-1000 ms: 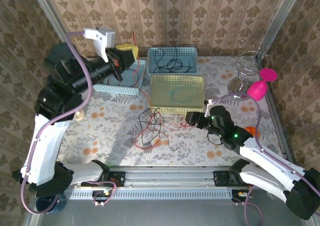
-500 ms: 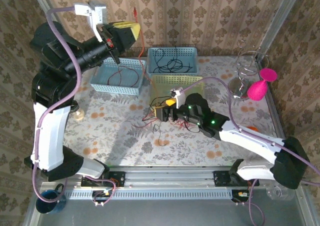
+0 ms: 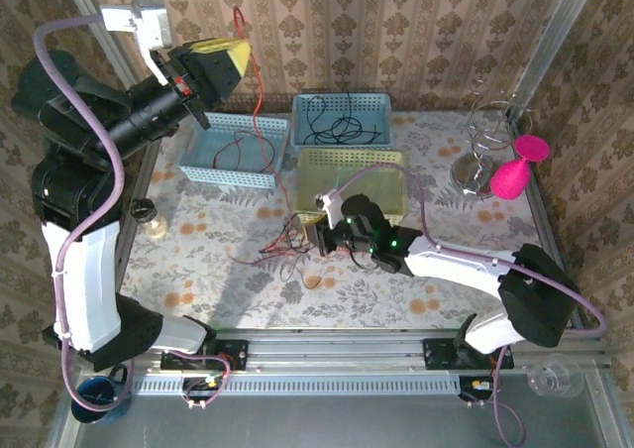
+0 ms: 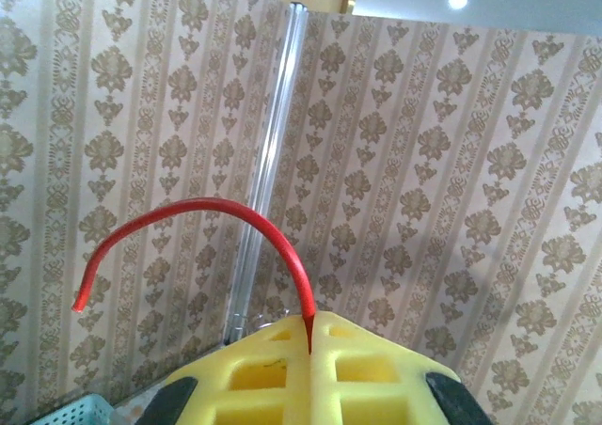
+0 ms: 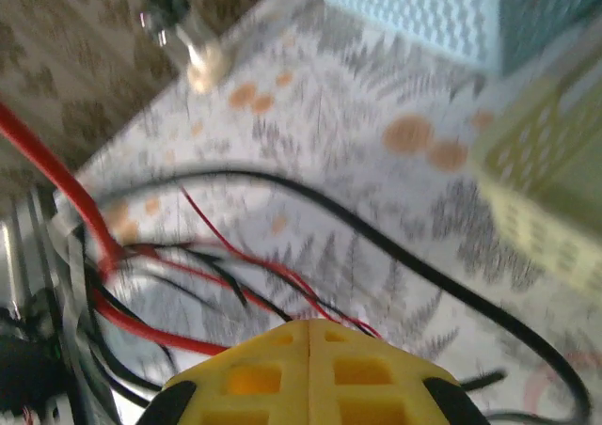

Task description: Untangle the cables

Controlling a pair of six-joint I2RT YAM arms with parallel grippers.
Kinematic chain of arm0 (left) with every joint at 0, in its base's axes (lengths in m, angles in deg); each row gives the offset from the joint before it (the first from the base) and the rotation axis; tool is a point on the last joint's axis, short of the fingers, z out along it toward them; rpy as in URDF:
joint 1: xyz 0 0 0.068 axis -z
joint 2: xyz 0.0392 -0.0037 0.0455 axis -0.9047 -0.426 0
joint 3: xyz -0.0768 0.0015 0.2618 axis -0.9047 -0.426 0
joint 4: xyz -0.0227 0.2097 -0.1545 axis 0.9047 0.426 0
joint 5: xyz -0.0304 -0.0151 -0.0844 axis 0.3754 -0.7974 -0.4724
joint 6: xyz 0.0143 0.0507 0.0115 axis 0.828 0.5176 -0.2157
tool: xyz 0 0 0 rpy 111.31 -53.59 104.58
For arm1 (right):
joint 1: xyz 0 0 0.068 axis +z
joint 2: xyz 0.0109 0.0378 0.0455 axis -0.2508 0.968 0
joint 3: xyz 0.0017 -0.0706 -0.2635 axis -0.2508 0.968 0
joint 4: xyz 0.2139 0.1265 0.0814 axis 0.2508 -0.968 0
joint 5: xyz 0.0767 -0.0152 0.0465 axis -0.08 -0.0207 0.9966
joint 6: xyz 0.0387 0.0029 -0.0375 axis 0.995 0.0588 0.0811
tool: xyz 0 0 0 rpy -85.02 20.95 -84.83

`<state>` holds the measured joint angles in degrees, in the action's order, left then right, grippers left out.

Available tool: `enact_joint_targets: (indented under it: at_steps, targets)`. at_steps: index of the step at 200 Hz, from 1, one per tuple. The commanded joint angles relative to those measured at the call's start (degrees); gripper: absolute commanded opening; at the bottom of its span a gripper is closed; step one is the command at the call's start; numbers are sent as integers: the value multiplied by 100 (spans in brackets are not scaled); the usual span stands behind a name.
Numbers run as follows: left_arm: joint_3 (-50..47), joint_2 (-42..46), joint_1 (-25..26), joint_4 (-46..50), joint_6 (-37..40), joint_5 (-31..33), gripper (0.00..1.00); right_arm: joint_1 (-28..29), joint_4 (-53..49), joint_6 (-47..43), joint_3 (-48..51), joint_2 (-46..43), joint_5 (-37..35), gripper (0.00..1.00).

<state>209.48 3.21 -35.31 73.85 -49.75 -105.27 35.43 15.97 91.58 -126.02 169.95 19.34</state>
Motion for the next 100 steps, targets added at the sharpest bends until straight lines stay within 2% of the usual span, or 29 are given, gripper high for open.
enact_joint_targets:
  at_steps: [1, 47, 71, 100]
  targets:
    - [122, 165, -131, -190, -176, -102, 0, 154, 376, 311, 423, 186, 35, 0]
    - [0, 197, -306, -450, -357, -95, 0, 212, 612, 726, 1296, 427, -276, 0]
    - [328, 74, -736, -560, -491, -118, 0, 176, 273, 868, 1680, 318, -728, 0]
    - [710, -58, -1206, -812, -670, 2, 0, -133, 60, 1244, 2212, -57, -964, 0]
